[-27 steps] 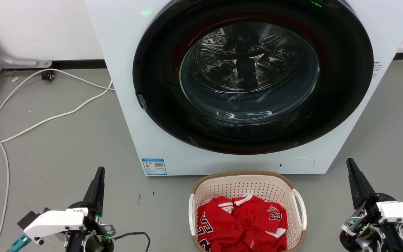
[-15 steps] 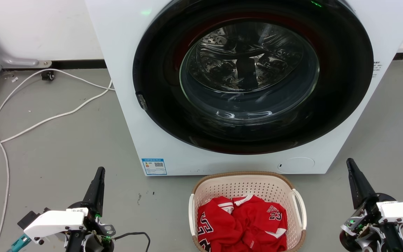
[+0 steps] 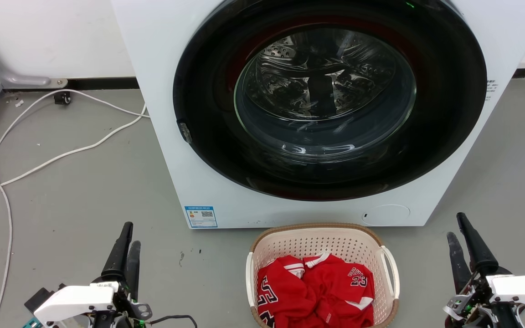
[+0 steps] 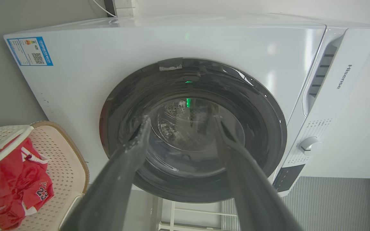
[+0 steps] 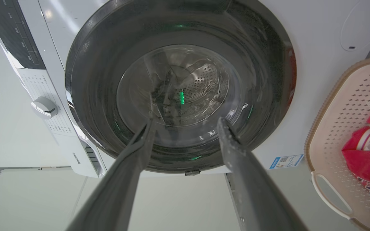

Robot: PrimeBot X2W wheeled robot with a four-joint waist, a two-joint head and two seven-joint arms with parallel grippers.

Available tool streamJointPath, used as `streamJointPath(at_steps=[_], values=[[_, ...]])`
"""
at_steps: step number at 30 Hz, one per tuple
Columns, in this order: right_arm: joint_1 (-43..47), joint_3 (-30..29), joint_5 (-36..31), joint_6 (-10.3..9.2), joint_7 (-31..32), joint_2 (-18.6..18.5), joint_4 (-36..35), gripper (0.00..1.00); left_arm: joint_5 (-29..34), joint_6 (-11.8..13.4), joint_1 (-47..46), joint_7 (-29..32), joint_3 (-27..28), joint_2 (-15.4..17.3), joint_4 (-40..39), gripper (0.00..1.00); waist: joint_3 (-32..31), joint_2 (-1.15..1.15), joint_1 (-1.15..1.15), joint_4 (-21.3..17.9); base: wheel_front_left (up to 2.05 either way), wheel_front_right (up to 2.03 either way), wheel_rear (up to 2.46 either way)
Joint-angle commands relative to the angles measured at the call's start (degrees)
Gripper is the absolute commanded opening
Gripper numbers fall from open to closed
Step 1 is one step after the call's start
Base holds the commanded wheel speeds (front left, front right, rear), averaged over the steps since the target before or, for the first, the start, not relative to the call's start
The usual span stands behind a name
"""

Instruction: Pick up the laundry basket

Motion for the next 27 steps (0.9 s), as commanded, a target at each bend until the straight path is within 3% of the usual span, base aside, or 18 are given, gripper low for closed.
streamJointPath(at_steps=[1, 10, 27], values=[[-0.85, -0.09, -1.25, 0.01, -0.68, -0.09, -1.33, 1.00, 1.10, -0.01, -0.89, -0.69, 0.09, 0.13, -1.40, 1.00, 0.01, 0.00, 0.00, 0.00, 0.00, 0.00, 0.00], [-0.29, 0.06, -12.35, 0.01, -3.14, -0.10, -4.36, 1.00, 9.84, 0.22, -0.82, -3.13, 0.66, 0.15, -3.48, 1.00, 0.01, 0.00, 0.00, 0.00, 0.00, 0.00, 0.00], [1.83, 1.41, -38.17, 0.01, -7.57, -0.14, -9.58, 1.00, 32.65, 5.51, 0.68, -7.57, -3.28, 0.18, -8.23, 1.00, 0.13, 0.00, 0.00, 0.17, 0.00, 0.00, 0.00]])
